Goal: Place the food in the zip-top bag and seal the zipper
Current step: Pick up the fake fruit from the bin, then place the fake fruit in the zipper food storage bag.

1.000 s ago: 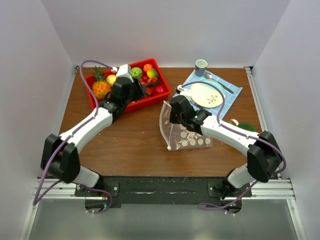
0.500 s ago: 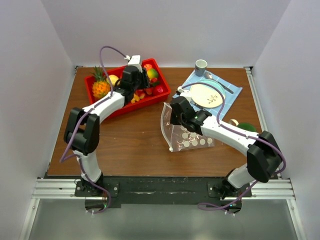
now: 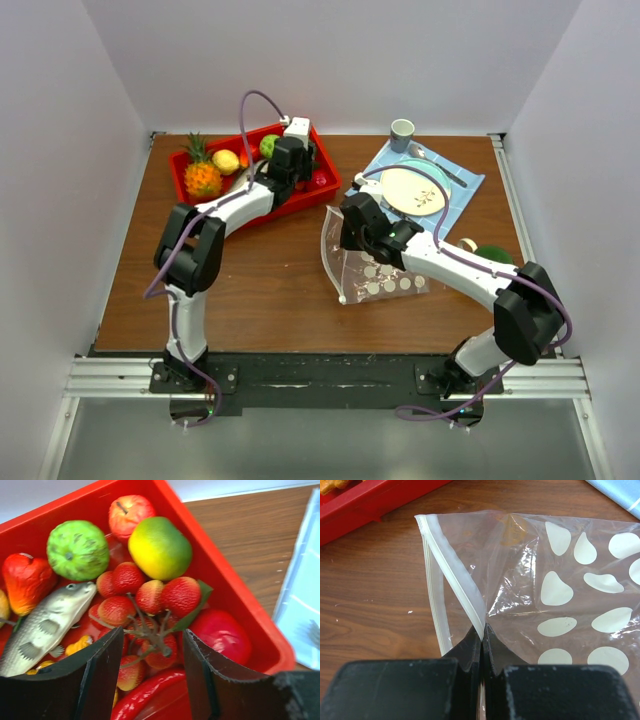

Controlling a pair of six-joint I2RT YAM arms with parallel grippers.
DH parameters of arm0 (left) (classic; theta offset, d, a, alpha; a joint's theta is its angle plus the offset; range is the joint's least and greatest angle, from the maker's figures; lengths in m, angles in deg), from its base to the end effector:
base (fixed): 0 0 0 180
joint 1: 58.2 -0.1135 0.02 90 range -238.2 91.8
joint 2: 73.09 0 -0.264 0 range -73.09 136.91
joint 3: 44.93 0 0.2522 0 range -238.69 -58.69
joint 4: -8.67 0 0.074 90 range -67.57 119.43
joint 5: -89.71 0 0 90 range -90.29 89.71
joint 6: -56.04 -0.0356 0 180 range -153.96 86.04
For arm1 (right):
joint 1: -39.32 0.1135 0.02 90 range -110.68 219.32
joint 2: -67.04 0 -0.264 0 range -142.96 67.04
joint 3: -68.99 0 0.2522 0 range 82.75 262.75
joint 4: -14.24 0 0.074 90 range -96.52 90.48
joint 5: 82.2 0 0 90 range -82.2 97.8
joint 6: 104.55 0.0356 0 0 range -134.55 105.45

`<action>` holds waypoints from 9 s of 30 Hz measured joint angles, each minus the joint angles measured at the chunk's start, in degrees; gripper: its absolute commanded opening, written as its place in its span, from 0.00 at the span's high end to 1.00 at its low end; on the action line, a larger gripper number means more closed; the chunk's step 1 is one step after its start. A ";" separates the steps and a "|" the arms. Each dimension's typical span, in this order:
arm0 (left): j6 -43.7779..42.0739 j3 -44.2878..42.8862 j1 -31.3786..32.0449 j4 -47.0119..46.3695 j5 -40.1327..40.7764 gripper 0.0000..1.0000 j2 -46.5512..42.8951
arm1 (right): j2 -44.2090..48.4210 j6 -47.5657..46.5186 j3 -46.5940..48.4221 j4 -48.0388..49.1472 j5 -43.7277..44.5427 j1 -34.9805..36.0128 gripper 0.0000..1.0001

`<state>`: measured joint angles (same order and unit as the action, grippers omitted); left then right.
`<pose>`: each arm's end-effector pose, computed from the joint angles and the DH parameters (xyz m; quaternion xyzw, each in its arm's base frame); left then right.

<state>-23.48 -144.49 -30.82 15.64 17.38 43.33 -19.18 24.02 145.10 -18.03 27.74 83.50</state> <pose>0.4290 -0.2100 0.2332 0.0387 0.8313 -0.0533 0.5520 0.2453 0.2215 0.2602 0.0257 0.9034 0.1440 0.4031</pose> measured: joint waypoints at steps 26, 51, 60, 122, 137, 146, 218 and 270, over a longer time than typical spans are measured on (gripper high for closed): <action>-7.10 -3.15 0.04 -6.36 6.82 1.00 4.68 | -0.74 -0.46 2.38 -1.95 0.11 0.00 1.00; 5.68 5.49 0.17 0.48 0.17 1.00 -26.34 | -5.92 3.78 5.57 -1.31 -13.38 -6.91 1.00; 18.99 14.38 1.79 7.21 -7.50 1.00 -41.68 | -9.05 12.07 7.56 5.53 -20.79 -9.49 1.00; 26.25 32.52 1.53 12.66 -4.74 1.00 -54.42 | -6.05 39.91 -3.48 39.19 -29.38 -9.03 1.00; 21.62 29.09 1.51 17.51 -1.44 1.00 -52.24 | -4.57 36.65 1.88 32.28 -26.97 -3.93 1.00; 19.47 26.97 1.53 19.80 -1.31 1.00 -51.21 | -4.81 33.64 4.20 27.32 -26.67 -2.45 1.00; 20.31 24.83 1.70 24.00 2.03 1.00 -45.92 | -11.47 29.49 15.54 19.58 -30.53 1.29 1.00; 12.98 14.38 3.52 27.69 6.34 1.00 -44.81 | -13.77 52.09 6.47 50.62 -40.70 -0.57 1.00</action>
<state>-10.50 -130.11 -27.30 43.34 23.72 -1.48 -32.95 76.10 151.57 32.59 -12.95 82.93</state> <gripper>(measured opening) 0.134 0.011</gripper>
